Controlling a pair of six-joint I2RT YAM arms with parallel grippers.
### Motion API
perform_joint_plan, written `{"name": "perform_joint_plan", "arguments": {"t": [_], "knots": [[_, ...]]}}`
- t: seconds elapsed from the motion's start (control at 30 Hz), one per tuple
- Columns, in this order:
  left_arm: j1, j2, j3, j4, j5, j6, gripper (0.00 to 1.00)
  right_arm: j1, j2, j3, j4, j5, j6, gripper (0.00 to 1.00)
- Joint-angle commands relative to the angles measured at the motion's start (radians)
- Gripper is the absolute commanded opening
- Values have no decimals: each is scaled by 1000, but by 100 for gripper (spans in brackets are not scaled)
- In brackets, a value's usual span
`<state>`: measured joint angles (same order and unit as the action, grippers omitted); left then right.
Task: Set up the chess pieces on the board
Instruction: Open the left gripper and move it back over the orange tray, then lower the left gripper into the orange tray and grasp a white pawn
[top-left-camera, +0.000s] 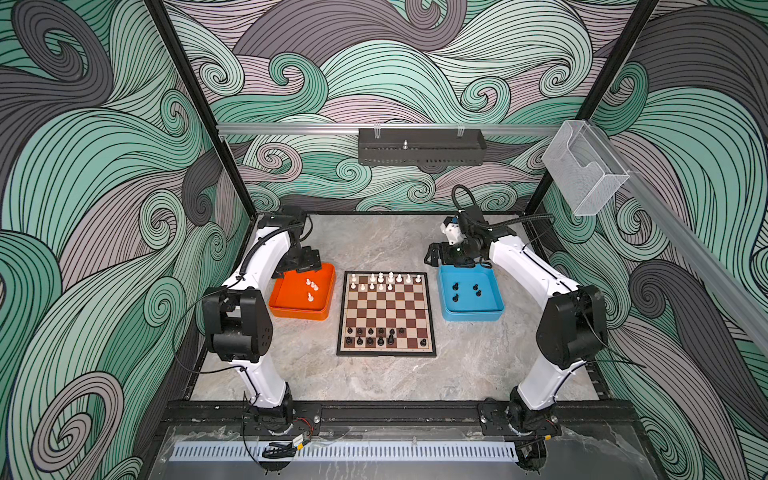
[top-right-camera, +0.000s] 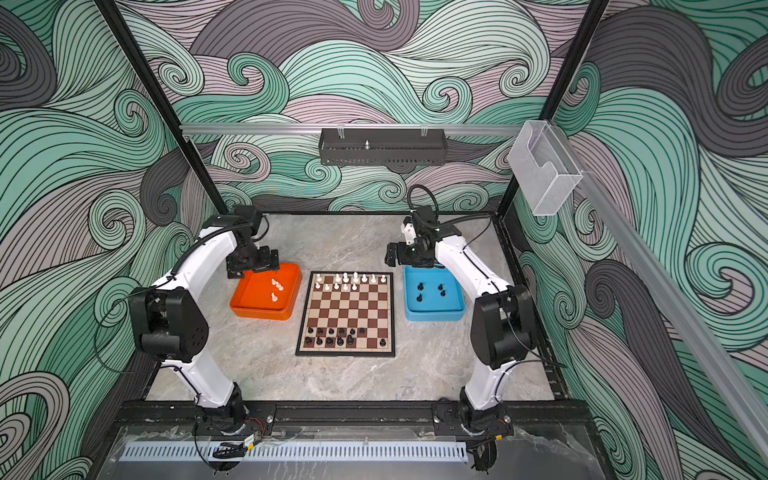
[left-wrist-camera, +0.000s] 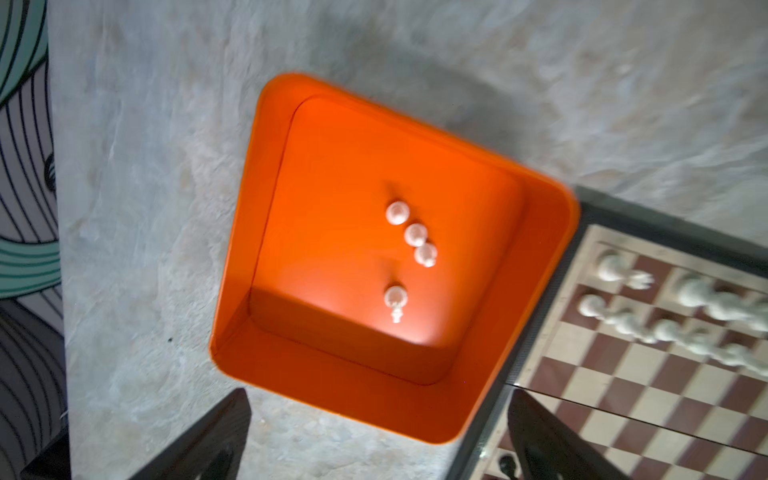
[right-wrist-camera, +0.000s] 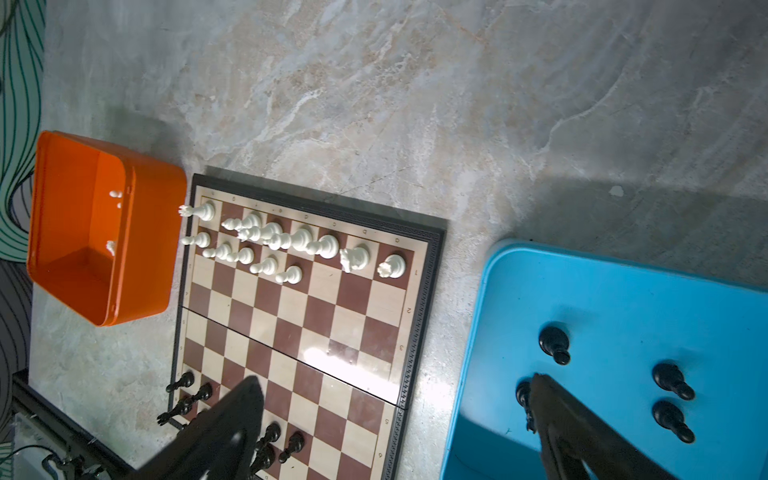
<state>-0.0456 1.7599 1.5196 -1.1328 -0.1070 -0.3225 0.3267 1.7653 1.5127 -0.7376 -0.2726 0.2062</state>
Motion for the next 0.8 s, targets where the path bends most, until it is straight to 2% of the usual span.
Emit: {"name": "perform_joint_plan", "arguments": {"t": [0.0, 0.07, 0.2, 0.43, 0.53, 0.77], "knots": [[-5, 7, -69, -2, -25, 2, 98, 4, 26, 29, -14, -19, 0, 100], [-5, 24, -102, 18, -10, -11, 95, 3, 34, 27, -14, -16, -4, 100], [-7, 38, -155, 101, 4, -31, 78, 3, 41, 23, -14, -13, -15, 100], [-8, 94, -128, 152, 9, -35, 72, 0, 52, 12, -13, -5, -26, 100], [-14, 104, -134, 192, 3, -40, 62, -2, 59, 10, -13, -10, -25, 100], [-35, 146, -128, 232, 1, -49, 58, -11, 67, 4, -12, -15, -28, 100]]}}
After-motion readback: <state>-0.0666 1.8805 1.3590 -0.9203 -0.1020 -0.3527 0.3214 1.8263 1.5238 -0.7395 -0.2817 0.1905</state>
